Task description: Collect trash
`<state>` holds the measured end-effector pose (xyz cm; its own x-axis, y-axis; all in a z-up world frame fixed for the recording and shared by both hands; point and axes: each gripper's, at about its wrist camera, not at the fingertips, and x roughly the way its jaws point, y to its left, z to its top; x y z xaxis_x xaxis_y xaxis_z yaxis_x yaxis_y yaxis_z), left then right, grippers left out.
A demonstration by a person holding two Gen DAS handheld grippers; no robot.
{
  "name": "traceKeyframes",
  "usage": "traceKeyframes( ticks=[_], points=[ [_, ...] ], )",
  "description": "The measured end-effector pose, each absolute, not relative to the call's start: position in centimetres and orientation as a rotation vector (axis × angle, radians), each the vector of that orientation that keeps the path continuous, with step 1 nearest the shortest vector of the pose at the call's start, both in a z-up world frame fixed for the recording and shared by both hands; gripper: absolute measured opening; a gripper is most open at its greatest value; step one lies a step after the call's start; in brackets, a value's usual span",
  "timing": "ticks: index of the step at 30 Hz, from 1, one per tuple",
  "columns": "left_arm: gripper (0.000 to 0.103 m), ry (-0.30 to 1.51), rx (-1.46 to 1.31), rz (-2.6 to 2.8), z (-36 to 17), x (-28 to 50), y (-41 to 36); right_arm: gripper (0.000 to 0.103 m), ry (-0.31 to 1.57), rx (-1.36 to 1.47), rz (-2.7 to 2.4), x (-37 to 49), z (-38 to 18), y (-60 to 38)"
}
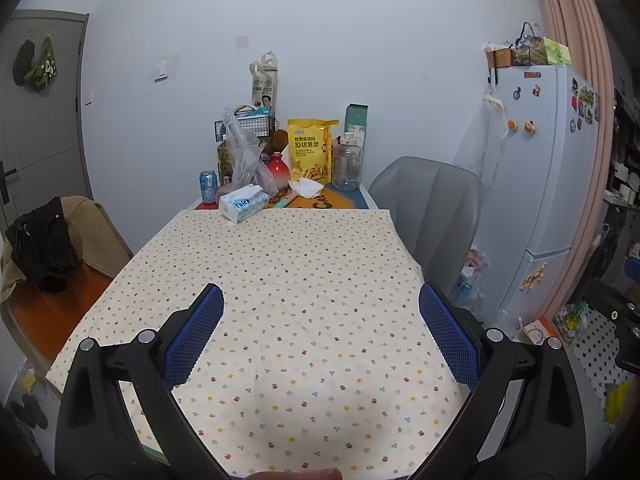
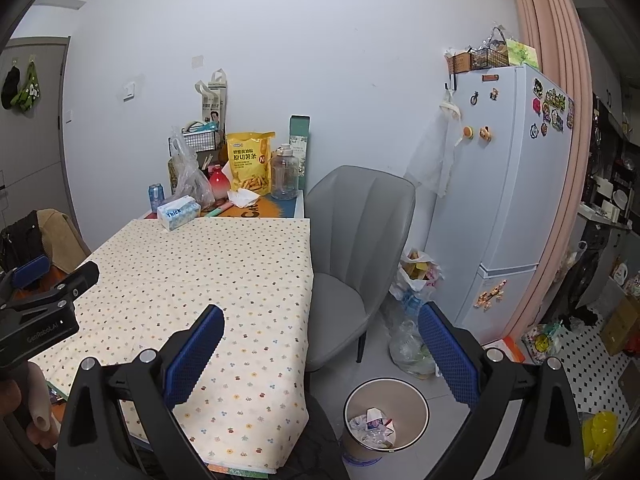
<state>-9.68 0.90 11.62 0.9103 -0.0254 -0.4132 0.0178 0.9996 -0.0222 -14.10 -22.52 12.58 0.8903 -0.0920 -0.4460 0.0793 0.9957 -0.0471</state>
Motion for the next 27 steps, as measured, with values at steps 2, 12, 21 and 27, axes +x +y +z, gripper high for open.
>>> traceKeyframes(
  ticks=[2, 12, 21, 27],
  points=[
    [0.097, 0.429, -0.017, -0.023, 11.5, -9.6, 0.9, 0.095, 0.466, -0.032, -0.090, -14.0, 12.4, -22.5],
    [0.097, 0.441, -0.020, -0.029, 10.6, -9.3, 0.6, 0.095, 0.465, -0.033, -0.099, -14.1, 12.0, -22.7],
    [0.097, 0.450, -0.020, -0.034, 10.3, -9.2, 0.2, 0.095, 0.469, -0.032, -0.114, -14.0, 11.7, -23.0],
    [0.097, 0.447, -0.025, -0.030, 10.3, -9.3, 0.4, 0.095, 0.467, -0.031, -0.116, -14.1, 11.7, -23.0]
  ],
)
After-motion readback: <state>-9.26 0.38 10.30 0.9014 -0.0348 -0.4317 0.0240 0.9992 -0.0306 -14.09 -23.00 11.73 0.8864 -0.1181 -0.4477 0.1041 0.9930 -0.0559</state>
